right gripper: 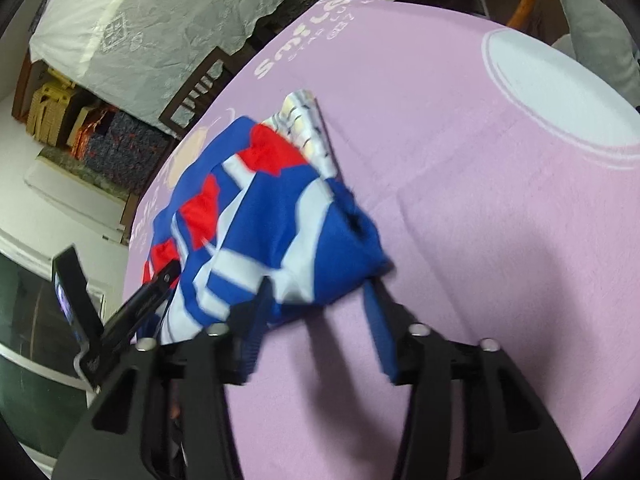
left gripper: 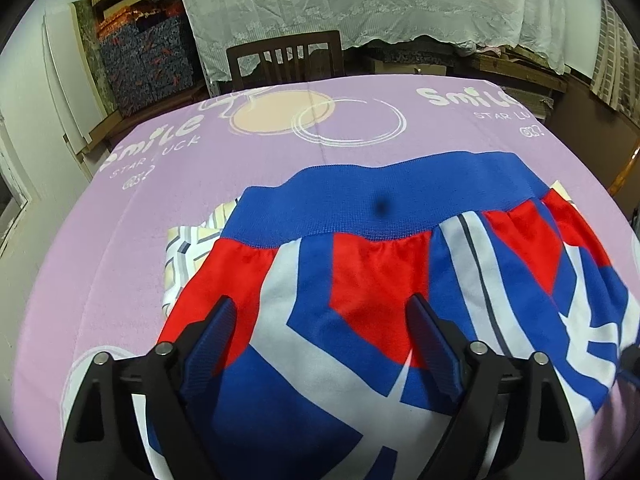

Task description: Fold large clothes

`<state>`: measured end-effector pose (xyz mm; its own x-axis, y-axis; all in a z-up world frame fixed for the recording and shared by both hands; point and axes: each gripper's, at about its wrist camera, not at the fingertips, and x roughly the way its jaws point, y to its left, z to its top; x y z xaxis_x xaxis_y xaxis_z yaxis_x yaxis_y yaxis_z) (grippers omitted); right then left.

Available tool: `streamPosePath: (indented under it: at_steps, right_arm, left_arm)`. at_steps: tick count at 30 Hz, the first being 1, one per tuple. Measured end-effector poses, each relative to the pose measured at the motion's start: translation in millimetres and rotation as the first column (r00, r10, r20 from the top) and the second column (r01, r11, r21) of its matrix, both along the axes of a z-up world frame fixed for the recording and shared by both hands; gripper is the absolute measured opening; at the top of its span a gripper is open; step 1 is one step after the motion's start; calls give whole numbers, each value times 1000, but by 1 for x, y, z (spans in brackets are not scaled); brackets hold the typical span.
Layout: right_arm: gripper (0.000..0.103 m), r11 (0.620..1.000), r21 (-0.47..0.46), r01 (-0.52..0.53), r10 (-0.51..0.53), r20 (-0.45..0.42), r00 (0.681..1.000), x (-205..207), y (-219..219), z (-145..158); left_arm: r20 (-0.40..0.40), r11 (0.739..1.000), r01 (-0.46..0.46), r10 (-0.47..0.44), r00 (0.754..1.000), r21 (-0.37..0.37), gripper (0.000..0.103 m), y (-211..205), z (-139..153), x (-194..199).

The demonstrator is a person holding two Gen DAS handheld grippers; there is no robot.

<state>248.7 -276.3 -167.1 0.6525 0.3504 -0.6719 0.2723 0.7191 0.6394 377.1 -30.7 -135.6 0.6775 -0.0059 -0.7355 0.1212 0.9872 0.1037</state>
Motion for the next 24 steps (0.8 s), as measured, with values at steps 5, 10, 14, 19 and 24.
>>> streamPosePath:
  at_steps: [5, 10, 14, 19, 24]
  right_arm:
    - [10, 1000, 27, 16, -17, 47, 999, 1, -11, 3]
    - [9, 998, 59, 22, -22, -3, 1000, 3, -19, -12]
    - [30, 999, 36, 29, -30, 15, 999, -7, -17, -2]
    - [52, 993, 95, 72, -76, 31, 997, -14, -14, -3]
    - [53, 983, 100, 157, -162, 52, 985, 4, -12, -5]
  left_arm:
    - [-4, 1000, -1, 1, 1000, -8, 94, 2, 0, 3]
    - [-5, 1000, -5, 5, 1000, -6, 96, 2, 0, 2]
    - [-19, 1000, 0, 0, 1000, -15, 94, 4, 4, 2]
    - [-11, 997, 7, -8, 1000, -81, 93, 8, 20, 1]
    - [-32, 995, 2, -6, 999, -98, 89, -5, 21, 15]
